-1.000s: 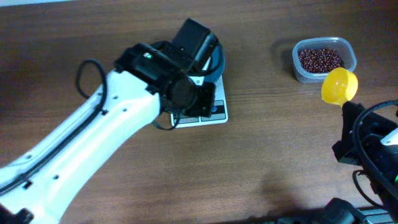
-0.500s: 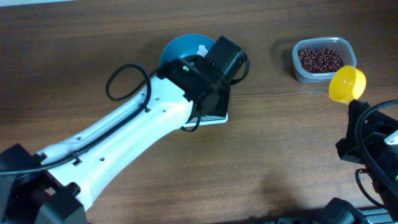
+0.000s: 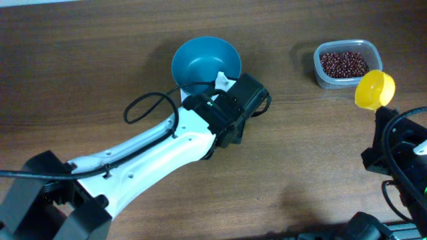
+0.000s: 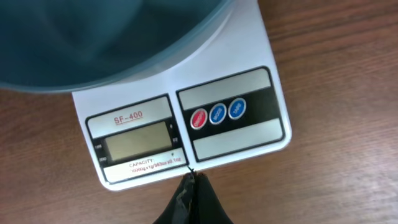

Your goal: Scoop item into bowl and weigh 50g on scale

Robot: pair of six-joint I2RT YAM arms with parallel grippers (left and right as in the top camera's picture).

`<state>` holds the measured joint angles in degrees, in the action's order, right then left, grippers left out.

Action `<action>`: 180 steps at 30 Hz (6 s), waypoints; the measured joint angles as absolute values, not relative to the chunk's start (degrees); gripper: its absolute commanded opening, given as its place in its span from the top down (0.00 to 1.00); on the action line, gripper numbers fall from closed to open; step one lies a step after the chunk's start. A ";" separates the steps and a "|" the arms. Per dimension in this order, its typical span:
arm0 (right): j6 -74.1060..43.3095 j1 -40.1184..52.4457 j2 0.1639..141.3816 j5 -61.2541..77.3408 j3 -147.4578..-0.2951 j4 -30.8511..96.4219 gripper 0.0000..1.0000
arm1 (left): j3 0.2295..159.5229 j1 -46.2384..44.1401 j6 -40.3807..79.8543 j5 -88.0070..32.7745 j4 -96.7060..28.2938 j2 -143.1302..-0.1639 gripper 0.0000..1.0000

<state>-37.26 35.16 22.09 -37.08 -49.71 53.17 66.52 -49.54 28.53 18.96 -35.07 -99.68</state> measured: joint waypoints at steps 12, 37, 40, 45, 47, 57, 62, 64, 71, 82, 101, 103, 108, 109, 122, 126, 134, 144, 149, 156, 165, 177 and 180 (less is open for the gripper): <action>-37.28 35.16 22.55 -37.10 -49.71 51.86 0.96 | 62.46 -49.54 28.56 20.01 -24.67 -99.98 1.00; -35.46 35.16 29.06 -37.30 -49.71 43.38 0.96 | 62.41 -49.19 28.56 22.83 -21.32 -105.16 1.00; -35.11 35.16 29.06 -37.30 -49.71 42.94 0.96 | 62.41 -48.18 28.56 22.98 -20.88 -105.34 1.00; -34.63 35.16 29.06 -37.30 -49.71 42.81 0.96 | 62.39 -47.46 28.56 22.98 -18.63 -106.98 1.00; -34.48 35.16 29.06 -37.30 -49.71 42.81 0.96 | 62.39 -47.46 28.56 22.98 -18.61 -107.72 1.00; -33.78 35.16 32.10 -37.30 -49.71 40.16 0.96 | 62.39 -47.46 28.56 22.98 -18.59 -107.74 1.00; -33.61 35.16 34.13 -37.30 -49.71 39.33 0.96 | 62.39 -47.46 28.56 22.96 -18.39 -107.74 1.00; -33.43 35.16 34.46 -37.30 -49.71 38.68 0.96 | 62.39 -47.46 28.56 22.81 -18.11 -107.74 1.00; -33.17 35.16 34.46 -37.30 -49.71 38.39 0.96 | 62.39 -47.46 28.56 21.50 -18.13 -107.74 1.00; -32.99 35.16 34.46 -37.30 -49.71 38.39 0.96 | 62.39 -47.48 28.56 21.04 -18.79 -107.83 1.00; -32.97 35.16 34.46 -37.32 -49.71 37.58 0.96 | 62.37 -47.48 27.20 18.76 -21.76 -99.26 1.00; -32.97 35.16 34.46 -37.78 -49.71 37.17 0.96 | 62.37 -47.48 26.98 18.39 -23.20 -96.99 1.00; -32.99 35.16 34.48 -40.82 -49.71 35.09 0.96 | 62.28 -47.48 26.55 15.79 -31.53 -88.47 1.00; -32.99 35.16 34.52 -41.45 -49.71 34.30 0.96 | 62.28 -47.51 26.46 15.40 -32.86 -85.93 1.00; -27.14 32.38 52.58 -45.04 -50.37 0.21 0.96 | 62.24 -45.41 21.76 19.11 -50.04 -58.50 1.00; -26.81 26.63 59.40 -42.87 -51.79 -1.80 0.96 | 62.24 -40.77 21.65 19.03 -54.26 -57.36 1.00; -30.09 21.28 60.05 -41.06 -52.38 -1.80 0.96 | 62.24 -33.80 18.13 13.61 -59.70 -57.43 1.00; -30.52 20.97 60.05 -40.86 -52.40 -1.83 0.96 | 62.26 -33.56 7.68 3.03 -61.93 -67.85 1.00; -30.83 20.97 60.05 -40.84 -52.40 -1.78 0.96 | 65.32 -33.56 3.55 -2.52 -62.78 -72.10 1.00; -31.07 20.97 60.03 -39.90 -52.42 0.25 0.96 | 71.11 -33.56 -0.47 -4.19 -63.42 -72.16 0.89; -31.07 20.97 59.72 -39.51 -52.51 0.62 0.96 | 71.11 -33.56 -1.50 -4.32 -63.46 -72.16 0.34; -31.09 20.97 59.72 -39.51 -52.51 0.64 0.96 | 71.11 -33.56 -2.02 -4.32 -63.46 -72.16 0.02; -31.09 20.97 59.72 -39.48 -52.51 0.67 0.96 | 71.11 -33.56 -2.66 -4.32 -63.46 -72.16 0.00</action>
<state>-31.09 20.97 59.72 -39.48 -52.51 0.67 71.11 -33.56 -2.66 -4.32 -63.46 -72.16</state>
